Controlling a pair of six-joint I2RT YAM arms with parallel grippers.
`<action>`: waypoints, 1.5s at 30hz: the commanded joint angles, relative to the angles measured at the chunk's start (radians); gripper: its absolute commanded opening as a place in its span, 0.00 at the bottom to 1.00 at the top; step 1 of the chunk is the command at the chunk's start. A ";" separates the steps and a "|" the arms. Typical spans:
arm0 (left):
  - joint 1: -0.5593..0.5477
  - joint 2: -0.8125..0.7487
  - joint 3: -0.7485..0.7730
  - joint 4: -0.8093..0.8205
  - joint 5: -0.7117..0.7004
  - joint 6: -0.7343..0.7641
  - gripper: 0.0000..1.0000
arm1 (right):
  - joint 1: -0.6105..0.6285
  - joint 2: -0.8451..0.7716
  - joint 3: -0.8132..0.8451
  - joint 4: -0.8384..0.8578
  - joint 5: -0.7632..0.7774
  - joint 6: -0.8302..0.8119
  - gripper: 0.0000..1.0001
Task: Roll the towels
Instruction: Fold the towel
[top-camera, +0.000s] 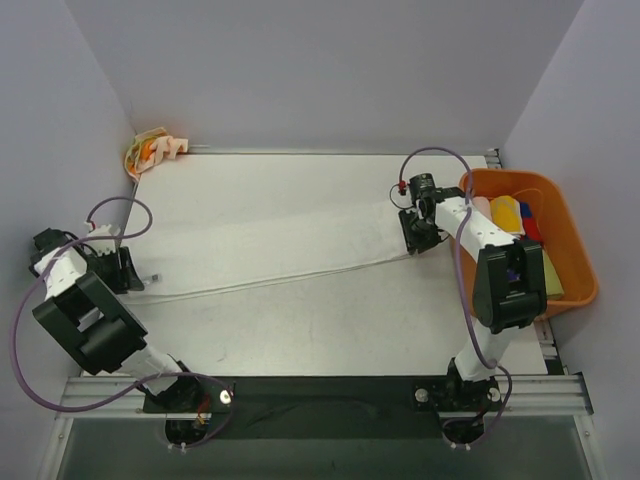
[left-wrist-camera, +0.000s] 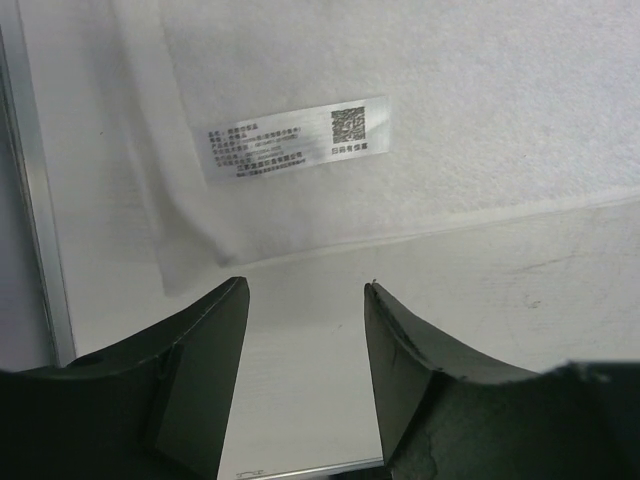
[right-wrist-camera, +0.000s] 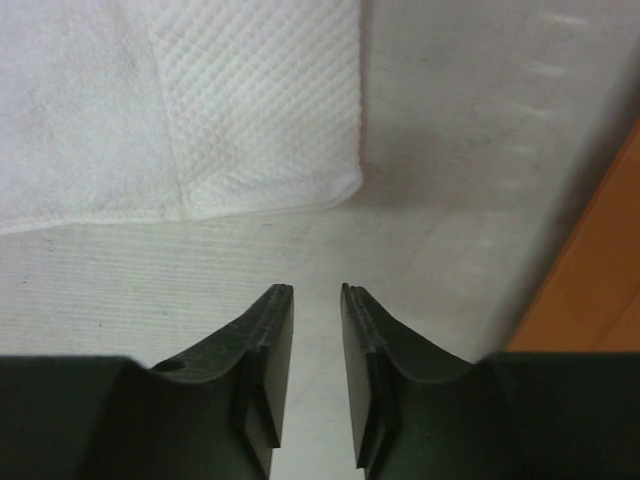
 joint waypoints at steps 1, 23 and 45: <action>0.061 0.031 0.059 -0.058 0.069 0.006 0.61 | 0.026 0.003 0.067 -0.024 -0.060 -0.029 0.30; 0.103 0.088 0.075 -0.056 0.093 0.009 0.58 | -0.023 -0.085 -0.107 0.143 -0.135 0.158 0.47; 0.072 0.073 0.090 -0.046 0.124 -0.032 0.58 | -0.065 -0.121 -0.326 0.506 -0.132 0.389 0.81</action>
